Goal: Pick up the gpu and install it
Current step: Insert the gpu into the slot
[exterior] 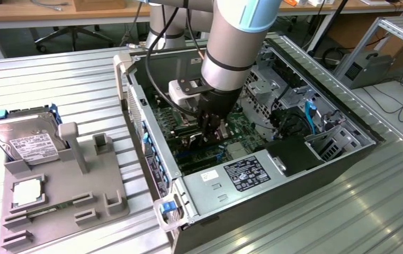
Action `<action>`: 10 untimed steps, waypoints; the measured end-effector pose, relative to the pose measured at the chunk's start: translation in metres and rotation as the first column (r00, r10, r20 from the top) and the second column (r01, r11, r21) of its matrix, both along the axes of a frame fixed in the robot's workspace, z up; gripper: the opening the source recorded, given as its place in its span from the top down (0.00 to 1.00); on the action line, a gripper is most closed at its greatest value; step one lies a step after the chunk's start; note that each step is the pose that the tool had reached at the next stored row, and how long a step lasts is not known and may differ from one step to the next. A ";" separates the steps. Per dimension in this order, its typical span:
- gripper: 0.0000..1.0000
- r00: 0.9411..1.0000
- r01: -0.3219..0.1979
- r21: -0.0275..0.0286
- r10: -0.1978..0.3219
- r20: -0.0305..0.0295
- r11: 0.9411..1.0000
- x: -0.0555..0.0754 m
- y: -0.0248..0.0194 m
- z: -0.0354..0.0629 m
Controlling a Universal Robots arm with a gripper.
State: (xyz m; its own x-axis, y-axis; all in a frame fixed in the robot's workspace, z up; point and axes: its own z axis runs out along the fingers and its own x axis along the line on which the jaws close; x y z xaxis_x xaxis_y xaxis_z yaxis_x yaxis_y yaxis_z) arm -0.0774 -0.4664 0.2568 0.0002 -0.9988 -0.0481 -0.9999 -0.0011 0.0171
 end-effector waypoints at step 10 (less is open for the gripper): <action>0.73 1.000 0.001 0.000 -0.001 0.000 1.000 0.000 0.0000 -0.0031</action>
